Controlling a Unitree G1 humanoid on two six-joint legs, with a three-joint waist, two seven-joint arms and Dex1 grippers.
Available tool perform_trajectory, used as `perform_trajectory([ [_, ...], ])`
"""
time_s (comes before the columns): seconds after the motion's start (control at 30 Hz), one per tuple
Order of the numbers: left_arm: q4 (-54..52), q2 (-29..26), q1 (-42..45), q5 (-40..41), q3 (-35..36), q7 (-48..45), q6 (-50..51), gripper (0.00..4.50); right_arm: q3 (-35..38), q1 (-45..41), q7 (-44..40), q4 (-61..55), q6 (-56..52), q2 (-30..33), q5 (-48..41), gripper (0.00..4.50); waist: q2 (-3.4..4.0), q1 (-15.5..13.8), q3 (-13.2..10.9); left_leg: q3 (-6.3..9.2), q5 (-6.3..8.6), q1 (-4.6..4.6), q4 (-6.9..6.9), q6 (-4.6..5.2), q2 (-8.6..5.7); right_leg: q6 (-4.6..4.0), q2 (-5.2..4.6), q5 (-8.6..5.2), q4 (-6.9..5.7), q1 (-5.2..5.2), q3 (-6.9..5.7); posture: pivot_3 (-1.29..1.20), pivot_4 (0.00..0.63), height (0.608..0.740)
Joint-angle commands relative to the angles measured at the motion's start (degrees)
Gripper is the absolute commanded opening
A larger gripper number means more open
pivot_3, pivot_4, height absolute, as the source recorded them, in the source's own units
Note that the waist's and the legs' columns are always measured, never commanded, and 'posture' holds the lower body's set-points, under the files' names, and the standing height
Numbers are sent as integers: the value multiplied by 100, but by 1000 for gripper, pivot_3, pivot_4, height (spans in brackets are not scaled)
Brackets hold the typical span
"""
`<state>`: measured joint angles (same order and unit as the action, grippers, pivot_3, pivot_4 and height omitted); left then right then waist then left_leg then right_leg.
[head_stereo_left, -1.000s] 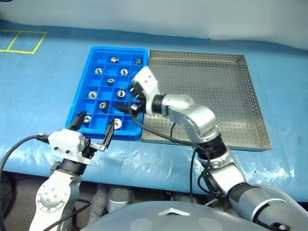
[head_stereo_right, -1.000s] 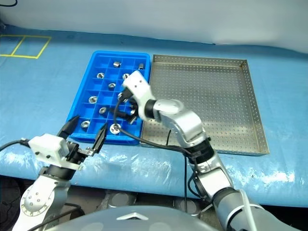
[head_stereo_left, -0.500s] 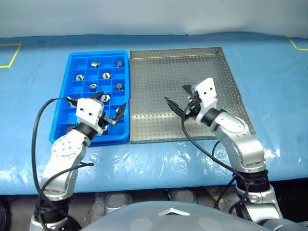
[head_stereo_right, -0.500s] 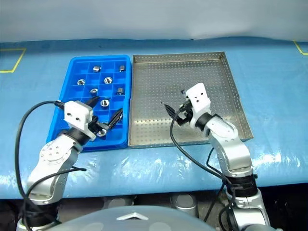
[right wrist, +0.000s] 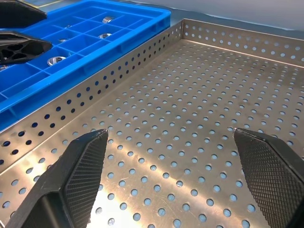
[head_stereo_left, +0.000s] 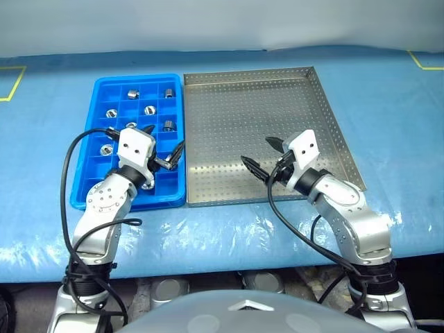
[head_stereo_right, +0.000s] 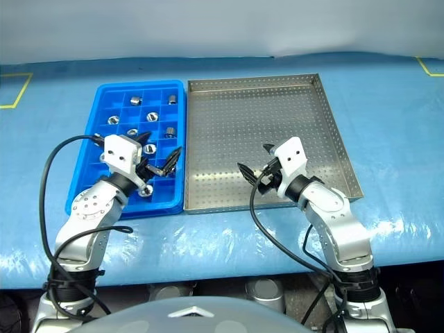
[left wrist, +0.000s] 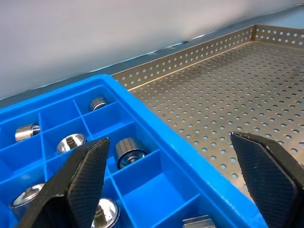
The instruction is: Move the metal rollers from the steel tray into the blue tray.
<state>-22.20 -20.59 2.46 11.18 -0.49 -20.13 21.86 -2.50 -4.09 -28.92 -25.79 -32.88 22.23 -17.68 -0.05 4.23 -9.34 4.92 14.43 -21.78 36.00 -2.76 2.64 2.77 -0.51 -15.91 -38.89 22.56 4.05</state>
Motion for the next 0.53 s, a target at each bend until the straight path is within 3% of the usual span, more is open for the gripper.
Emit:
perform_trajectory([
  [0.03,-153,-18,-47,-42,44,-28,-117,4500,34,-58,-54,-75,111,-23,-110,4463,0,2,0,0,0,0,0,0,0,0,0,0,0,0,0,-63,150,740],
  [0.53,-352,57,-350,-9,110,118,-134,4500,-80,-202,-3,46,111,-103,-93,4463,0,-30,0,0,0,1,2,-1,0,1,0,1,-1,-1,0,-45,150,740],
])
